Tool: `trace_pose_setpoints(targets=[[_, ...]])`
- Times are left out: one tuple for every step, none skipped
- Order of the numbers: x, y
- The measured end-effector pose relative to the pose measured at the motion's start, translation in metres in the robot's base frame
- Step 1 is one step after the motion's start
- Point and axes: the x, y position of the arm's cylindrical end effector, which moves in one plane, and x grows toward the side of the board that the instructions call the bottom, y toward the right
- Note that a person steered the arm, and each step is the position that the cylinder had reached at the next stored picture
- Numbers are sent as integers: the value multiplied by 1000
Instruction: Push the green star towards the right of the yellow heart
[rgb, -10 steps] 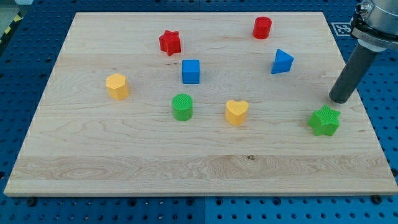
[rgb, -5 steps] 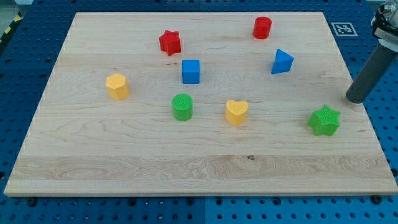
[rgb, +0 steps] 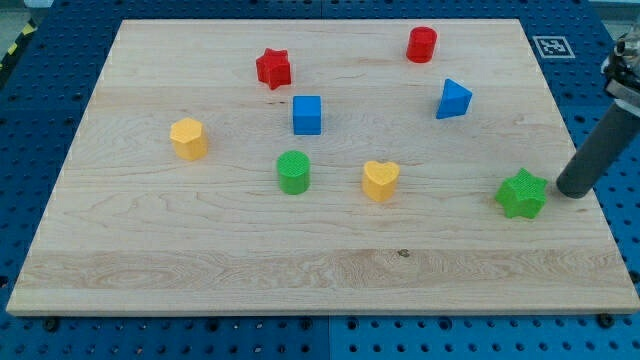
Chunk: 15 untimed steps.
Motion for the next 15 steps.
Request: trace_pose_setpoints(targets=[[0, -16], [0, -37], [0, -37], [0, -17], [15, 1], [35, -26], [35, -28], [35, -28], [34, -53], [32, -57], [31, -57], [26, -63], [19, -65], [19, -65], [19, -65]])
